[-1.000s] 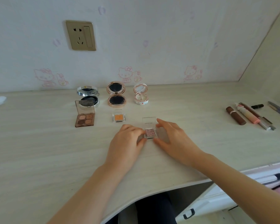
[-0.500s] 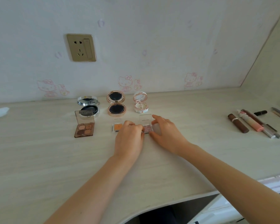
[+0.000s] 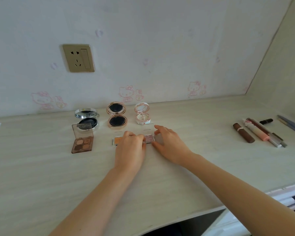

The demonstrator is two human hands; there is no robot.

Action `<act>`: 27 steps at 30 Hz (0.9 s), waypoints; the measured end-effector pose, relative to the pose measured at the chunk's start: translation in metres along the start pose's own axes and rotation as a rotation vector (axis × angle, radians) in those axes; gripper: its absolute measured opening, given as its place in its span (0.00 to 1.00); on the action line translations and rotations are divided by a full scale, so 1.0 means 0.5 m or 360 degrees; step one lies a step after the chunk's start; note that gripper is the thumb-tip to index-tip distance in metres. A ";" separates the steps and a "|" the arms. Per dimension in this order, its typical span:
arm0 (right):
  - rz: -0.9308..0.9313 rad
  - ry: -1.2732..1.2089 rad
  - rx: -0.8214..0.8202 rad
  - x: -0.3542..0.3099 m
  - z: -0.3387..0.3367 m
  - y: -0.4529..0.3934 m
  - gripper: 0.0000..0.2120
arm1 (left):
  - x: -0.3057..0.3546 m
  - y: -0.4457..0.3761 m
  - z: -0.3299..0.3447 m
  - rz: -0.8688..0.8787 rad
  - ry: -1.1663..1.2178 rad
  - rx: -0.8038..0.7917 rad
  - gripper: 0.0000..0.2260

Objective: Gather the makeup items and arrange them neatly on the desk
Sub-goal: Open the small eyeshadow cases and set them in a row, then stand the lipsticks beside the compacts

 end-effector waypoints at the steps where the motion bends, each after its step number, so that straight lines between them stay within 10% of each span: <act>1: 0.0007 0.0009 -0.0003 0.003 -0.003 0.003 0.26 | 0.003 0.002 -0.002 0.0011 -0.0018 0.0008 0.08; 27: 0.0380 0.0554 0.0261 0.363 -0.338 0.146 0.15 | 0.390 -0.084 0.192 0.0680 0.0176 -0.0202 0.10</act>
Point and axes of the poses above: each hand's wrist, its own y-axis away from the middle knuckle, its own z-axis out of the palm, x = y × z, the point moved 9 cm from there along -y, towards the middle knuckle, and after that the axes turned 13 degrees about z, right-handed, at the moved point
